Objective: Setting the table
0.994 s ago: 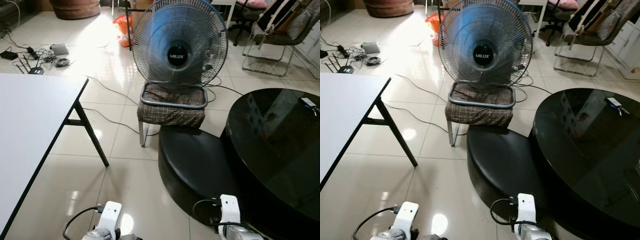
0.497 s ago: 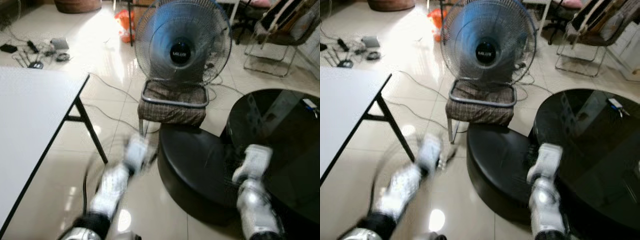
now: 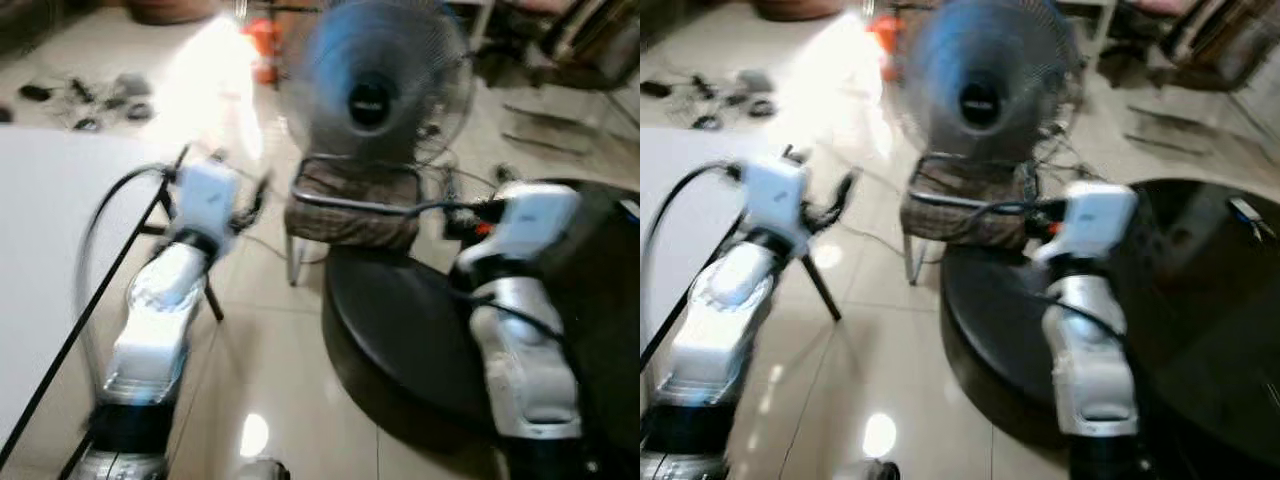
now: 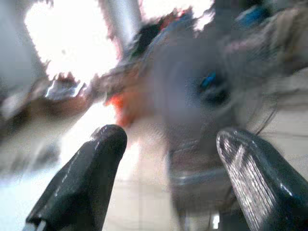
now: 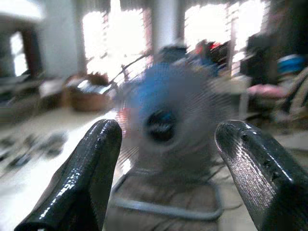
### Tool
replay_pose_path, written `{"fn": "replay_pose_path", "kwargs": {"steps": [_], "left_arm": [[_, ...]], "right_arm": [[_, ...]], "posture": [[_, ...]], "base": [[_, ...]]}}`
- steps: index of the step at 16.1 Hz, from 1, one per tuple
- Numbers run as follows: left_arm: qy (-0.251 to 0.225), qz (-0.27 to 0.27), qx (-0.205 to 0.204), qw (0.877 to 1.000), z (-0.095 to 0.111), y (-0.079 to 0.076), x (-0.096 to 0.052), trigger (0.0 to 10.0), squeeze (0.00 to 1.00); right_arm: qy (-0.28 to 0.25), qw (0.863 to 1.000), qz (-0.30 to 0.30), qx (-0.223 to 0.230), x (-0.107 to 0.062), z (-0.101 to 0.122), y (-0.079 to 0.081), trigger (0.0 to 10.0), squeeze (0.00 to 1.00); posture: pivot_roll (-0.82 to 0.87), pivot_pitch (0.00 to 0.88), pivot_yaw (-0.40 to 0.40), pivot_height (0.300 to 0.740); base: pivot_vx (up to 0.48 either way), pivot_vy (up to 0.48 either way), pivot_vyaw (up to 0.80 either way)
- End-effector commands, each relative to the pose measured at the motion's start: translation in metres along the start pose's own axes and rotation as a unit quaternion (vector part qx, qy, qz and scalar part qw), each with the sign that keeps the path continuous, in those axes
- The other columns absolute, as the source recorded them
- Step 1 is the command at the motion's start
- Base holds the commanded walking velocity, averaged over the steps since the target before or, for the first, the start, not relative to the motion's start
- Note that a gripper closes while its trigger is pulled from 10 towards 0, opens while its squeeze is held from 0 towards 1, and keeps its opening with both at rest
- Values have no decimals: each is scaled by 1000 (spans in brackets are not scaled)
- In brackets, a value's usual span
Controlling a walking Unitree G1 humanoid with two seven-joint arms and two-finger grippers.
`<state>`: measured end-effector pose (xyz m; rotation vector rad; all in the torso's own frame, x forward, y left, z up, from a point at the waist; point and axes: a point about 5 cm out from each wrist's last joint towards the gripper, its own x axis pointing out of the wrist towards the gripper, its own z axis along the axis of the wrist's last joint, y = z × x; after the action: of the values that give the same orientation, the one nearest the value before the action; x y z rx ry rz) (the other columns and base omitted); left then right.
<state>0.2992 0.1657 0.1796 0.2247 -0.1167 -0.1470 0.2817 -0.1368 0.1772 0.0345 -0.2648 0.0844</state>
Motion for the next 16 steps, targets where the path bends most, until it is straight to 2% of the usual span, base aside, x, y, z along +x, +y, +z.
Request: {"fn": "replay_pose_path", "kwargs": {"steps": [1, 2, 3, 4, 7, 12, 16], "left_arm": [[12, 1, -17, 1000, 4, -5, -8, 10000, 0], [11, -12, -5, 1000, 2, -10, -12, 10000, 0], [12, -11, -11, 1000, 1, -12, -14, 10000, 0], [18, 13, -45, 999, -2, -12, -19, 10000, 0], [36, 5, -44, 998, 0, -16, -24, 10000, 0], [41, -8, -13, 999, 0, -18, -25, 10000, 0], [40, -23, 3, 999, 1, -22, -26, 10000, 0]], "right_arm": [[37, 999, 40, -4, -3, -7, 16, 10000, 0], [45, 998, 47, -5, -4, -8, 19, 10000, 0], [49, 998, 48, 0, -4, -7, 20, 10000, 0], [56, 997, 52, 2, -2, -3, 22, 10000, 0], [76, 996, 55, 13, -1, -6, 23, 10000, 0], [98, 990, 100, 28, -7, -11, 34, 10000, 0], [108, 991, 71, 33, -8, -14, 24, 10000, 0]], "posture": [[42, 0, -13, 740], [42, 0, -13, 740], [38, 0, -18, 740], [38, 0, -18, 740], [53, 0, -16, 740], [51, 0, -4, 740], [54, 0, -2, 740]], "base": [[0, 0, 800], [0, 0, 800], [0, 0, 800], [0, 0, 800], [0, 0, 800], [0, 0, 800], [0, 0, 800]]}}
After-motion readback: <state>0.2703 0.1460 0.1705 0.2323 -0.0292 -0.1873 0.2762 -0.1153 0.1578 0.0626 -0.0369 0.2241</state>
